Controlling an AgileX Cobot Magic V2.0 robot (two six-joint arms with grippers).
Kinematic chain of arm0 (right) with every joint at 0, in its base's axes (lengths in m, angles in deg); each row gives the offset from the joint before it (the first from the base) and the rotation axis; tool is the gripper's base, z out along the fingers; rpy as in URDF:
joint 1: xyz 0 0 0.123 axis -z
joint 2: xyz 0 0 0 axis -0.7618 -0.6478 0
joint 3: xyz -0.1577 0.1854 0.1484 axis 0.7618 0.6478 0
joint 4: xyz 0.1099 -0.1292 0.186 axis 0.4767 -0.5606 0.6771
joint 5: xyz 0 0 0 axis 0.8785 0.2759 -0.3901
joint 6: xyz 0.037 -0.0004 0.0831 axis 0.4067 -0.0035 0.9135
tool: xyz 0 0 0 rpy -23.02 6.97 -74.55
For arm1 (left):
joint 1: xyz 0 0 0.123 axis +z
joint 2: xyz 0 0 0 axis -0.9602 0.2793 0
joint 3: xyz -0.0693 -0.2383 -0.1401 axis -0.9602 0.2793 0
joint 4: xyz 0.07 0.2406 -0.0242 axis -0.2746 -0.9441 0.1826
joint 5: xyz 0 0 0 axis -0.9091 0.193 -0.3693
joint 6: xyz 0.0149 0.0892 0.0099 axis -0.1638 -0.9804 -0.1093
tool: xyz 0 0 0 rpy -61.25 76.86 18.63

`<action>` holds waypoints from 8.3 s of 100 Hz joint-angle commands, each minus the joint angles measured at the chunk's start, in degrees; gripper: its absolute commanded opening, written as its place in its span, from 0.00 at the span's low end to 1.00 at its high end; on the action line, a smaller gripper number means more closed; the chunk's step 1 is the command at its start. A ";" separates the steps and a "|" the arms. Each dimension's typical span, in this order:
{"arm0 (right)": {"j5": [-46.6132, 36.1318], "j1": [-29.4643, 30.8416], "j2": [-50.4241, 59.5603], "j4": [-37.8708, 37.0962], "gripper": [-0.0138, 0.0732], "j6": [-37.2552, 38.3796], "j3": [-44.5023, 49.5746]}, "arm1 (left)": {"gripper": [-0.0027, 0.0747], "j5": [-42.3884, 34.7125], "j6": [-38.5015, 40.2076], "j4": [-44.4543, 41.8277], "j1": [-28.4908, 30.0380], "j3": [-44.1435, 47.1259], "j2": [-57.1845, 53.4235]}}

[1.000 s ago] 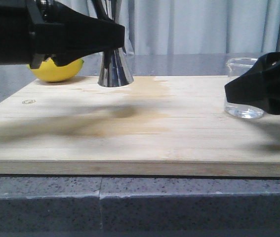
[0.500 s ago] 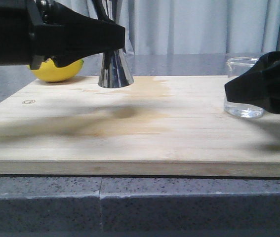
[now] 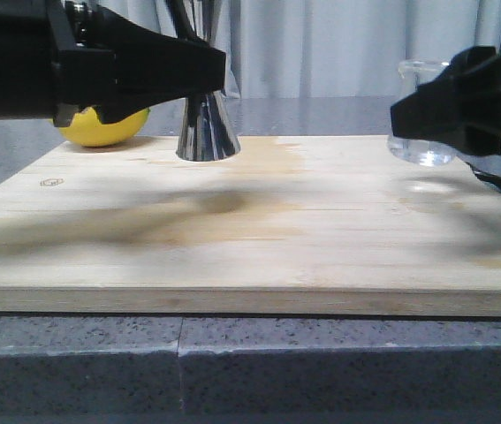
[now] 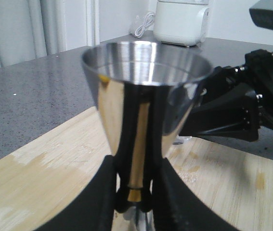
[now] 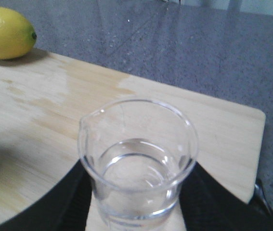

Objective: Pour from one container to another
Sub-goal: 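Grasp the glass beaker with the right gripper and lift it, then carry the beaker with the right gripper above the held jigger, then tilt the beaker with the right gripper, pouring liquid into the jigger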

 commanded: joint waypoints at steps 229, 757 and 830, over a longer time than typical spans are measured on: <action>31.58 -15.46 -0.52 -46.28 0.30 -1.10 -37.91 | 0.01 -7.89 6.88 -7.98 0.09 -1.68 -2.23; 33.49 -16.54 -2.48 -74.64 0.30 -1.14 -37.91 | 0.01 -4.35 7.99 -8.17 2.50 -5.14 -2.23; 33.49 -16.54 -2.48 -77.07 0.30 -1.14 -37.81 | 0.01 -4.35 7.99 -8.17 2.50 -5.14 -2.23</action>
